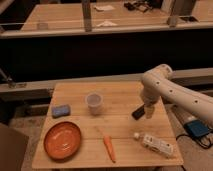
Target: Place the eraser in the ceramic cup
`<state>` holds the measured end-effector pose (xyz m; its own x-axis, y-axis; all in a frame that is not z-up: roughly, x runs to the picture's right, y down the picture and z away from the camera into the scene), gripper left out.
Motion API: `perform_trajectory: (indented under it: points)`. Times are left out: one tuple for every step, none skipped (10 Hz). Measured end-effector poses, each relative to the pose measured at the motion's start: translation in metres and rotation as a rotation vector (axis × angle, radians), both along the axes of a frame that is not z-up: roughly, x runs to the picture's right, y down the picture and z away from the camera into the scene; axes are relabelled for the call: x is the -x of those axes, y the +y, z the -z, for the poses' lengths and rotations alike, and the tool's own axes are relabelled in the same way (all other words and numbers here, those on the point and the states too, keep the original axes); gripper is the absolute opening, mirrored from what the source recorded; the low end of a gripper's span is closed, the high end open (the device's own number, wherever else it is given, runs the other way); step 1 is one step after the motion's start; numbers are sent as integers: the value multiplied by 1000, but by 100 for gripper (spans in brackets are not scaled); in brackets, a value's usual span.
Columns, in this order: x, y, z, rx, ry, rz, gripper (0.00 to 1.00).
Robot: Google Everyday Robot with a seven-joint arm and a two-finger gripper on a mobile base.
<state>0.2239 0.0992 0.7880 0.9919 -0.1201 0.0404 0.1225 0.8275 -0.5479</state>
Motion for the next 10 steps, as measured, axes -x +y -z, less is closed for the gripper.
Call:
perform_trajectory:
  points:
    - [0,1,-3,1,-5,7,80]
    - [-1,4,-8,3,-11,17,80]
    - [0,6,-16,6,-22,29,80]
    - [0,8,-21,9,-29,36,80]
    - [1,8,-25,11,-34,43,80]
    - [1,8,-27,12,-37,48,80]
    - [1,10,-32,16,-43,59,80]
    - [0,11,-36,19,-48,69,80]
    - [-3,15,-42,24,-51,77,80]
    - [-6,19,-49,28,-54,86,80]
